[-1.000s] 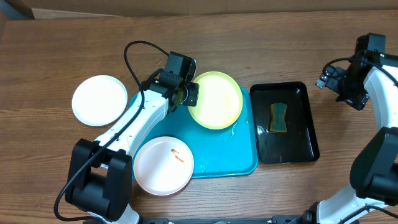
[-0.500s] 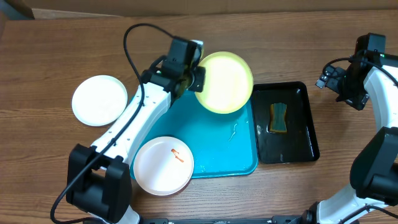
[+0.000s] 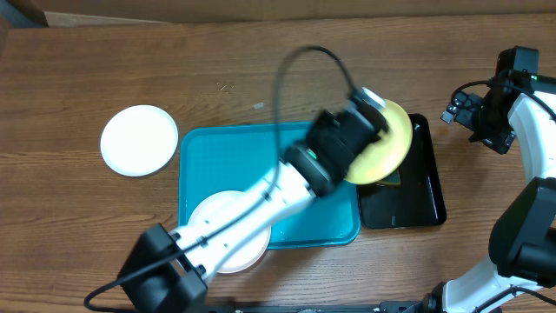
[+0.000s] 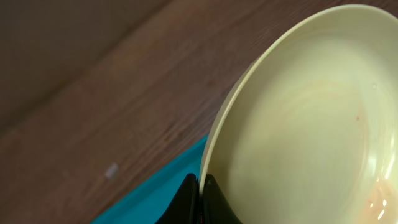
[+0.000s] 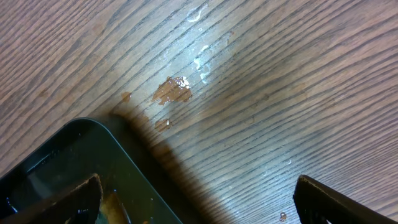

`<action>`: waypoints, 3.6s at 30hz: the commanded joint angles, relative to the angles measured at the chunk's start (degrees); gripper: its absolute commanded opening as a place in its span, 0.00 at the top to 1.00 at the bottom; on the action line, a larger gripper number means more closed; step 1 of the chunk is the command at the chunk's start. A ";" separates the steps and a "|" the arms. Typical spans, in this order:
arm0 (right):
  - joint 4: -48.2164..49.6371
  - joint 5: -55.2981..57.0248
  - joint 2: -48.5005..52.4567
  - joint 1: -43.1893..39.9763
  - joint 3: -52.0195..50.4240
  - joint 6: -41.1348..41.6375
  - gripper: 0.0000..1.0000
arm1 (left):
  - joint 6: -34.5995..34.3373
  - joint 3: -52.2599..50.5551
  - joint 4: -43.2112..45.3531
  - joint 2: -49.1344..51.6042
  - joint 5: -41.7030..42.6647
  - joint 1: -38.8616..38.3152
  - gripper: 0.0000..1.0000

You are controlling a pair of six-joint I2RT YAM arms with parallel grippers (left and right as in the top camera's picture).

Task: Clean dirty plates on tray and stack at the side
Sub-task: 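Lift the yellow plate by its rim with the left gripper, then carry the yellow plate left and set it on the clean white plate, then move the left gripper to the sauced white plate's rim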

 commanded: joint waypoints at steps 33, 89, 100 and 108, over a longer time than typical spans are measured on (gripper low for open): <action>0.28 -0.07 -1.11 -0.11 1.18 0.22 0.00 | 4.50 1.64 10.60 -1.38 -27.43 -8.72 0.96; 0.28 -0.07 -1.11 -0.11 1.18 0.22 0.00 | -21.94 -20.83 -1.44 -5.49 35.19 86.03 0.96; 0.28 -0.07 -1.11 -0.11 1.18 0.22 0.00 | -21.18 -21.22 -1.66 -5.95 47.87 85.94 0.34; 0.28 -0.07 -1.11 -0.11 1.18 0.22 0.00 | -18.45 -21.20 -6.88 -13.99 58.05 82.64 0.34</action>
